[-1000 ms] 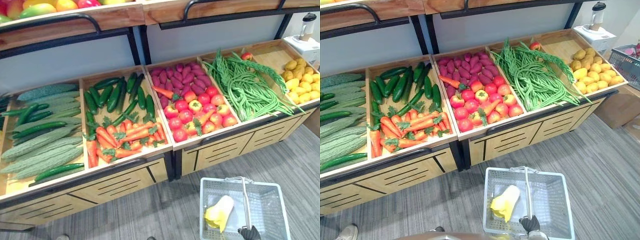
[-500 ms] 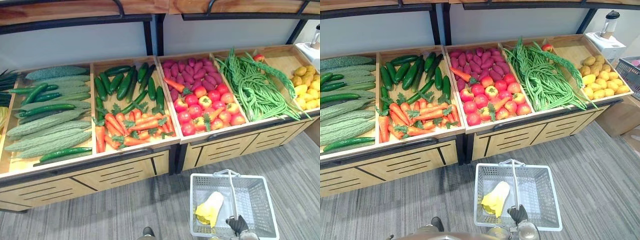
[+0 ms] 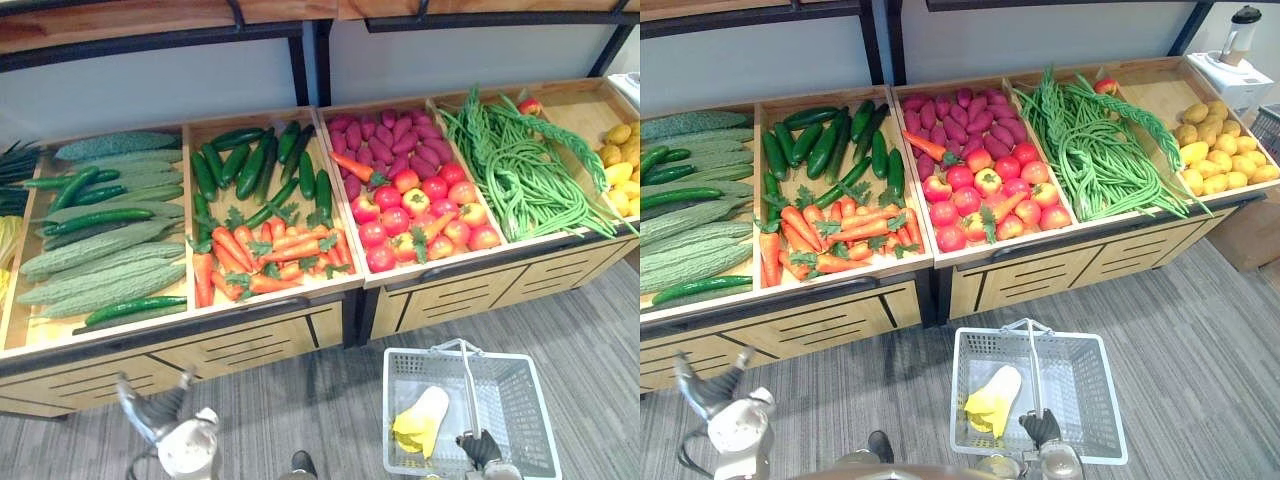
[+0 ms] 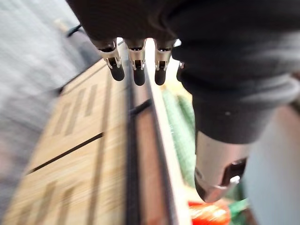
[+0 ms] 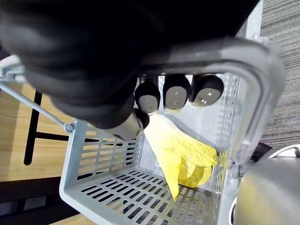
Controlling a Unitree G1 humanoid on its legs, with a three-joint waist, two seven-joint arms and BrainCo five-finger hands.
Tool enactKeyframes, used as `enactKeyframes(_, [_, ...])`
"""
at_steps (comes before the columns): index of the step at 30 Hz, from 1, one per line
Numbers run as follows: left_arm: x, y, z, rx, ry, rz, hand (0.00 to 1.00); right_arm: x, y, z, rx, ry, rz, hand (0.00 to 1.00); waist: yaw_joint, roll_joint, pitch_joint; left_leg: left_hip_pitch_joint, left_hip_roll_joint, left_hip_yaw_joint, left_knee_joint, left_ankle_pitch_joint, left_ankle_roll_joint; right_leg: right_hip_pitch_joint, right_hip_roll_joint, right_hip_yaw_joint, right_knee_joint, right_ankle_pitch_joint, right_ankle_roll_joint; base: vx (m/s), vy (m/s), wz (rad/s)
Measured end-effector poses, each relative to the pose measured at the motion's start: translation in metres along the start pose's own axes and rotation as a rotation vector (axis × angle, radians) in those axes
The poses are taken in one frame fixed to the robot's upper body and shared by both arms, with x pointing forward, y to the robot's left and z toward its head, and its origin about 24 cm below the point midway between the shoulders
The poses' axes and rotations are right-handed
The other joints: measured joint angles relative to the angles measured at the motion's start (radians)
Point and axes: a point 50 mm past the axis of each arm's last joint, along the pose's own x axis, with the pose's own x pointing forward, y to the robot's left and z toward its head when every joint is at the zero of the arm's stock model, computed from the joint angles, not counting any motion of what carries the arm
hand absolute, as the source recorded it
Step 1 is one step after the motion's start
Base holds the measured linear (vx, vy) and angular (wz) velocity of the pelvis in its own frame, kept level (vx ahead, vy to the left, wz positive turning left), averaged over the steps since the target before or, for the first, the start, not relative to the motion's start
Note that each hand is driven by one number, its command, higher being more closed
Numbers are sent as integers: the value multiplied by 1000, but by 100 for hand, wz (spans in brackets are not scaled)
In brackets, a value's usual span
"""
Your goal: Pick vegetable in the basket
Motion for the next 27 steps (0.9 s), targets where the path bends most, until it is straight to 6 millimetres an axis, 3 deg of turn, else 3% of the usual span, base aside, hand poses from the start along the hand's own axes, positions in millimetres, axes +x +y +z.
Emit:
enactKeyframes(5, [23,16,43,-90,-209,170,0,-3,-3,-3,8,-7,-18,100,-1,1,-2,10,11,11,0,-1,-1,0,11,30,2,0,-2,14,-16,-4])
enactKeyframes(11, [41,14,79,-3,-433,70,0,-6,-5,-5,-1,-14,-15,100,0,6,-7,26,28,37,0,-4,-6,-4,28,75,2,1,-8,-22,-21,-15])
enactKeyframes(19, [52,-33,121,230,-691,-350,0,-8,-17,-9,-41,-23,-15,100,-15,22,-22,25,32,80,0,-6,-9,-37,34,139,-2,2,-8,-38,7,-17])
enactKeyframes(24, [60,-56,133,407,-747,-535,0,-8,-23,-3,-59,-50,-14,100,-20,28,-19,20,35,122,0,-9,-12,-72,39,182,-2,7,-14,3,12,-25])
enactKeyframes(27, [66,-66,141,497,-760,-604,0,-7,-24,1,-60,-67,-7,100,-40,29,-18,5,34,131,7,-9,-13,-91,40,194,-2,9,-14,61,16,-14])
